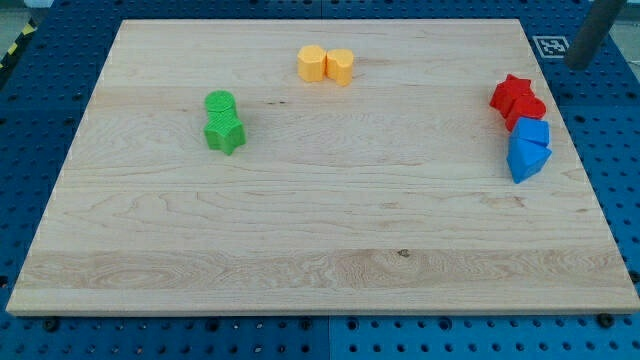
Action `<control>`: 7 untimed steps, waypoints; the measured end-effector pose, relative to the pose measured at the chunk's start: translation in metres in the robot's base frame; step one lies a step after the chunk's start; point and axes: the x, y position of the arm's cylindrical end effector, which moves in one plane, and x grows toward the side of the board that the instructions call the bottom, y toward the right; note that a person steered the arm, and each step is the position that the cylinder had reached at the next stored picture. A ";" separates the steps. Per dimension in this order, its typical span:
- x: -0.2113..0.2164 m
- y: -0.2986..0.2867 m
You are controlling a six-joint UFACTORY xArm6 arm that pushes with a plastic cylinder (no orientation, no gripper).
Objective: Push red circle to the left side
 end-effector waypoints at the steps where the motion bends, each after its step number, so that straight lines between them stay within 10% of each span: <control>1: 0.012 0.000; 7: 0.056 0.000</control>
